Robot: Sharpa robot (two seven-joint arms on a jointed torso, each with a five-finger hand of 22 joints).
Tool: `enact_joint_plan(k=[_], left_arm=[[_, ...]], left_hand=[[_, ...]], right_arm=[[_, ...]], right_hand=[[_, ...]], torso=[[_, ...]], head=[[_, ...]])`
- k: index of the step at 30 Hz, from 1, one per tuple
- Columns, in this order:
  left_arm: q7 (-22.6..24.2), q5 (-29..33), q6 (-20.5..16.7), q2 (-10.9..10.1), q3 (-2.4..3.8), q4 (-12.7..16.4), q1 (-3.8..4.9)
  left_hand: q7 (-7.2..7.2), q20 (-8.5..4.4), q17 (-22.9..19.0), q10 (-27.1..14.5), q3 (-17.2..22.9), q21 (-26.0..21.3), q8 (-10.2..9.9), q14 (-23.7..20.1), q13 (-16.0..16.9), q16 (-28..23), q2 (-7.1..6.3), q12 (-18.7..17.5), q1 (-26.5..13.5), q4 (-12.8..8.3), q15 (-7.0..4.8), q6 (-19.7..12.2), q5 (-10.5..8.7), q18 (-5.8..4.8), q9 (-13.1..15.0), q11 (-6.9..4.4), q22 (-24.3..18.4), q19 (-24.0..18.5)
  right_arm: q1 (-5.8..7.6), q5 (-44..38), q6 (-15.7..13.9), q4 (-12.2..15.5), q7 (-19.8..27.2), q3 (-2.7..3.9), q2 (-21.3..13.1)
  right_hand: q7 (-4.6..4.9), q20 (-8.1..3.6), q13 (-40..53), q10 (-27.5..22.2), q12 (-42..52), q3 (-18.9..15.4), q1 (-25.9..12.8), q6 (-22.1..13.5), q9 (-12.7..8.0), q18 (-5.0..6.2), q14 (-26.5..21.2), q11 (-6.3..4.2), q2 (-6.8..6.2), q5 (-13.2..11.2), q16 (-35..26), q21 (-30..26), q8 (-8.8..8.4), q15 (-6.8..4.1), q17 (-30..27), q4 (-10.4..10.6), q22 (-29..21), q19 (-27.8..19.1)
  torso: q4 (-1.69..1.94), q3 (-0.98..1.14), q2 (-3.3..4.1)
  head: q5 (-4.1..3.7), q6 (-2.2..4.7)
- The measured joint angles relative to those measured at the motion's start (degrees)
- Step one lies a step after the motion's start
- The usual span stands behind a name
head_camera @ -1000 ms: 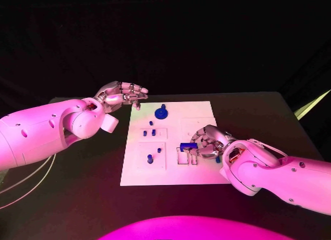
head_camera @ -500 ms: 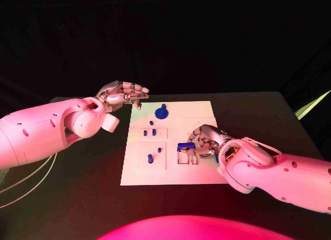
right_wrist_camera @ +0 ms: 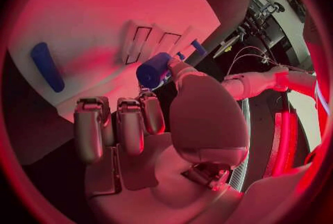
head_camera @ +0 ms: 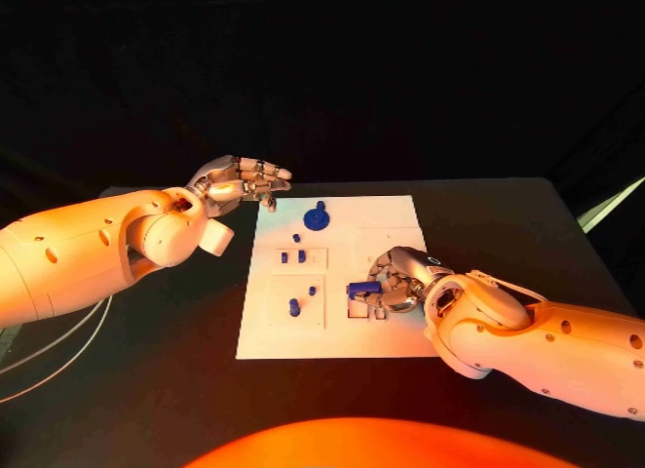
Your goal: Assemble the parts on the task board
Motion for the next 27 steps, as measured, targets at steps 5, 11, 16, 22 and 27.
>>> enact_joint_plan(k=[5, 11, 16, 22, 27], left_arm=[[-0.03, 0.00, -0.02, -0.02, 0.00, 0.00, 0.00], [-0.07, 0.00, -0.05, -0.07, 0.00, 0.00, 0.00], [-0.12, 0.00, -0.09, -0.11, 0.00, 0.02, 0.00], [-0.17, -0.01, -0.10, -0.14, 0.00, 0.04, 0.00], [-0.20, -0.04, -0.10, -0.17, 0.00, 0.04, 0.00]], left_hand=[[0.00, 0.00, 0.00, 0.00, 0.00, 0.00, 0.00, 0.00, 0.00, 0.00, 0.00, 0.00, 0.00, 0.00, 0.00, 0.00, 0.00, 0.00, 0.00, 0.00, -0.01, 0.00], [0.00, 0.00, 0.00, 0.00, 0.00, 0.00, 0.00, 0.00, 0.00, 0.00, 0.00, 0.00, 0.00, 0.00, 0.00, 0.00, 0.00, 0.00, 0.00, 0.00, -0.02, 0.00], [0.00, 0.00, 0.00, 0.00, 0.00, 0.00, 0.68, 0.00, 0.00, 0.00, 0.00, 0.01, 0.00, 0.00, 0.00, 0.00, 0.00, 0.00, 0.00, 0.00, -0.01, 0.00], [0.00, 0.00, 0.00, 0.00, 0.00, 0.00, 0.68, 0.00, 0.00, 0.00, 0.00, 0.01, 0.00, 0.00, 0.00, 0.00, 0.00, 0.00, 0.00, 0.00, -0.02, 0.00], [0.00, 0.00, 0.00, 0.00, 0.00, 0.00, 0.68, 0.00, 0.00, 0.00, 0.00, 0.27, 0.00, 0.00, 0.00, 0.00, 0.00, 0.00, 0.00, 0.00, -0.02, 0.00]], right_arm=[[0.01, -0.77, 1.49, 0.08, -0.05, 0.10, 0.01], [0.02, -1.08, 5.14, 0.43, -0.15, 0.12, -0.10], [0.05, -1.70, 7.43, 0.71, -0.44, 0.16, -0.15], [0.05, -2.65, 9.15, 0.73, -1.08, 0.16, -0.03], [0.02, -3.28, 9.42, 0.75, -1.43, 0.14, 0.12]], right_hand=[[-0.04, 0.00, 0.00, 0.30, 0.00, 0.12, -1.02, 0.06, 1.98, 0.00, -0.24, -0.11, -0.38, -0.40, 0.00, 0.00, 0.59, -0.24, 0.00, 0.11, 0.00, 0.00], [0.11, 0.01, 0.00, 0.38, 0.00, 1.13, -2.38, 0.54, 3.84, 0.00, -0.24, -0.02, -1.28, -1.12, 0.00, 0.00, 1.45, -0.24, 0.00, 0.17, 0.00, 0.00], [0.02, 0.01, 0.00, 0.39, 0.00, 1.83, -4.46, 1.05, 3.83, 0.00, -0.24, -0.02, -1.12, -1.12, 0.00, 0.00, 2.32, -0.24, 0.00, 0.40, 0.00, 0.00], [-0.54, 0.01, 0.00, 0.86, 0.00, 1.83, -6.79, 1.60, 3.81, 0.00, -0.25, -0.37, -0.15, -2.40, 0.00, 0.03, 2.33, -0.25, 0.00, 0.40, 0.00, 0.00], [-0.65, 0.01, 0.00, 1.18, 0.01, 1.83, -7.17, 1.90, 3.77, 0.00, -0.25, -0.67, 0.23, -2.66, 0.00, 0.70, 2.69, -0.25, 0.00, 0.41, 0.00, 0.00]], torso=[[-0.03, 0.00, -0.01], [-0.04, 0.00, -0.02], [-0.05, -0.02, -0.03], [-0.02, -0.06, -0.03], [0.00, -0.09, -0.03]], head=[[0.03, -0.05], [0.04, -0.07], [0.04, -0.12], [-0.10, -0.13], [-0.15, -0.13]])
